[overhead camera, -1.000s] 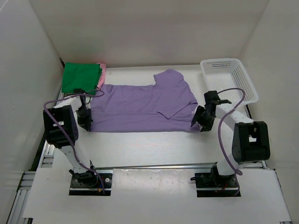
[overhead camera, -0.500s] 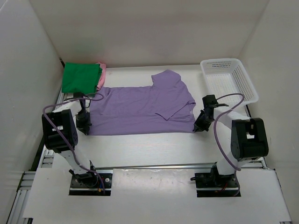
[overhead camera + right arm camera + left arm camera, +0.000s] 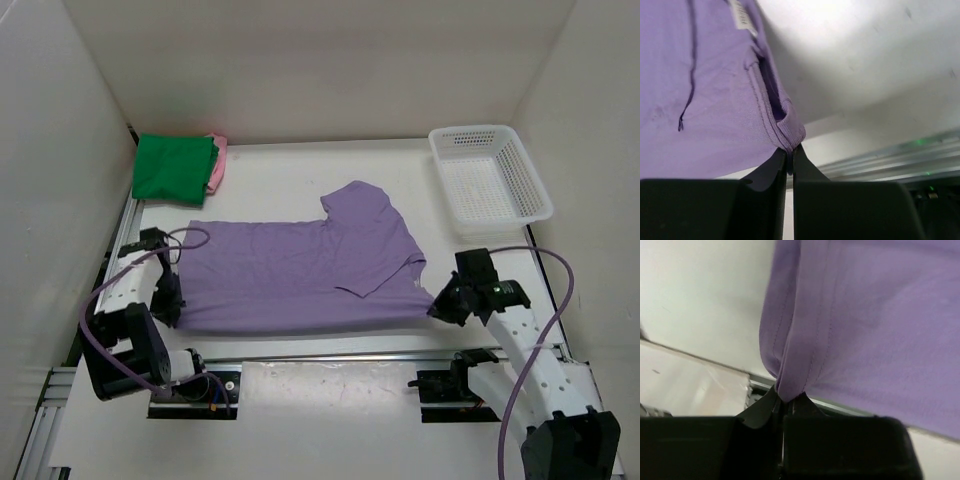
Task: Fold and stack the t-shirts
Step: Fold the flattened tshirt in 1/3 of the way
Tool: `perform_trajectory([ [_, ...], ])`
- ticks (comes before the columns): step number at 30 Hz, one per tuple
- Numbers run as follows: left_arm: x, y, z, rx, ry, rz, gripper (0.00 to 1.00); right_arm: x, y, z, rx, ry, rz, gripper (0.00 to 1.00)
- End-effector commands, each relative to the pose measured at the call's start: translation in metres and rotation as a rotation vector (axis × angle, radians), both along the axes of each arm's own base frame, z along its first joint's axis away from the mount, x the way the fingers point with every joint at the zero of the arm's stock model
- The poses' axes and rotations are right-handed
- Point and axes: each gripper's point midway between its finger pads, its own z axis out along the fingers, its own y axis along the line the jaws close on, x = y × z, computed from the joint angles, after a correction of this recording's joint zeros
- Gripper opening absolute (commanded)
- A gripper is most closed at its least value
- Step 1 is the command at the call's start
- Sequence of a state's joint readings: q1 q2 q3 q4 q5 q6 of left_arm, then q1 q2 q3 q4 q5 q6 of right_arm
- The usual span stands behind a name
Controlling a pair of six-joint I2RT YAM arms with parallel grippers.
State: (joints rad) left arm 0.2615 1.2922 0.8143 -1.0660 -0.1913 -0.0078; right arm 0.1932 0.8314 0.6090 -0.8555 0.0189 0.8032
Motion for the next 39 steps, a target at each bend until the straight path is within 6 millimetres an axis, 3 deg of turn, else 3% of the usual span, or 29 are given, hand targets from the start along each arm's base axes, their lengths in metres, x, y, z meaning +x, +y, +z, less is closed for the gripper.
perform_trajectory([
  [1, -0.040, 0.002, -0.019, 0.009, 0.144, 0.021, 0.13, -0.045, -0.015, -0.029, -0.054, 0.170, -0.075, 0.00],
  [2, -0.050, 0.001, -0.023, 0.012, 0.173, 0.020, 0.16, -0.055, -0.014, -0.038, -0.044, 0.202, -0.080, 0.00],
  [6, -0.053, 0.006, -0.029, 0.037, 0.176, 0.029, 0.28, -0.065, -0.007, -0.053, -0.006, 0.234, -0.083, 0.04],
  [8, -0.055, 0.008, -0.030, 0.052, 0.191, 0.029, 0.36, -0.068, -0.008, -0.056, -0.007, 0.253, -0.092, 0.25],
  [10, -0.058, 0.015, -0.028, 0.091, 0.212, 0.027, 0.56, -0.072, -0.008, -0.060, -0.008, 0.269, -0.101, 0.50],
  [13, -0.057, 0.031, -0.022, 0.189, 0.210, 0.029, 0.65, -0.072, -0.017, -0.060, -0.047, 0.249, -0.144, 0.54],
  [16, -0.032, 0.058, 0.003, 0.338, 0.117, 0.053, 0.67, -0.055, -0.020, -0.044, -0.056, 0.170, -0.166, 0.55],
  [17, -0.015, 0.065, 0.018, 0.375, 0.065, 0.056, 0.67, -0.046, -0.021, -0.033, -0.063, 0.130, -0.156, 0.55],
  [20, 0.027, 0.061, 0.054, 0.401, -0.120, 0.020, 0.67, -0.035, -0.020, -0.023, -0.084, 0.124, -0.099, 0.55],
  [21, 0.058, 0.044, 0.078, 0.391, -0.234, -0.050, 0.67, -0.031, -0.023, -0.021, -0.112, 0.135, -0.091, 0.55],
  [23, 0.091, 0.010, 0.103, 0.339, -0.358, -0.169, 0.67, -0.017, -0.023, -0.008, -0.122, 0.102, -0.073, 0.55],
  [24, 0.115, -0.033, 0.128, 0.312, -0.462, -0.314, 0.67, -0.019, -0.023, -0.012, -0.132, 0.128, -0.061, 0.55],
  [26, 0.134, -0.089, 0.141, 0.259, -0.529, -0.487, 0.67, -0.019, -0.016, -0.020, -0.092, 0.139, -0.056, 0.57],
  [27, 0.142, -0.147, 0.140, 0.212, -0.566, -0.655, 0.67, -0.022, -0.010, -0.027, -0.065, 0.156, -0.044, 0.62],
  [28, 0.145, -0.183, 0.148, 0.164, -0.604, -0.739, 0.67, -0.024, -0.004, -0.033, -0.027, 0.168, -0.057, 0.64],
  [29, 0.143, -0.215, 0.147, 0.119, -0.616, -0.818, 0.70, -0.029, 0.000, -0.044, -0.001, 0.184, -0.062, 0.67],
  [30, 0.132, -0.274, 0.133, 0.029, -0.617, -0.963, 0.72, -0.032, 0.002, -0.050, 0.012, 0.205, -0.070, 0.68],
  [32, 0.119, -0.333, 0.127, -0.072, -0.629, -1.087, 0.78, -0.035, 0.002, -0.059, 0.024, 0.215, -0.110, 0.70],
  [33, 0.108, -0.365, 0.101, -0.137, -0.559, -1.163, 0.78, -0.040, -0.001, -0.067, 0.011, 0.230, -0.126, 0.70],
  [34, 0.091, -0.401, 0.103, -0.194, -0.563, -1.242, 0.79, -0.043, -0.003, -0.070, 0.004, 0.241, -0.144, 0.70],
  [35, 0.082, -0.419, 0.094, -0.222, -0.534, -1.284, 0.79, -0.041, -0.007, -0.073, -0.005, 0.237, -0.189, 0.70],
  [36, 0.071, -0.437, 0.068, -0.243, -0.458, -1.329, 0.79, -0.045, -0.009, -0.078, -0.014, 0.252, -0.206, 0.70],
  [37, 0.057, -0.457, 0.067, -0.282, -0.455, -1.374, 0.79, -0.045, -0.008, -0.079, -0.008, 0.244, -0.217, 0.70],
  [39, 0.041, -0.475, 0.047, -0.327, -0.404, -1.419, 0.79, -0.045, -0.011, -0.082, -0.018, 0.234, -0.238, 0.70],
])
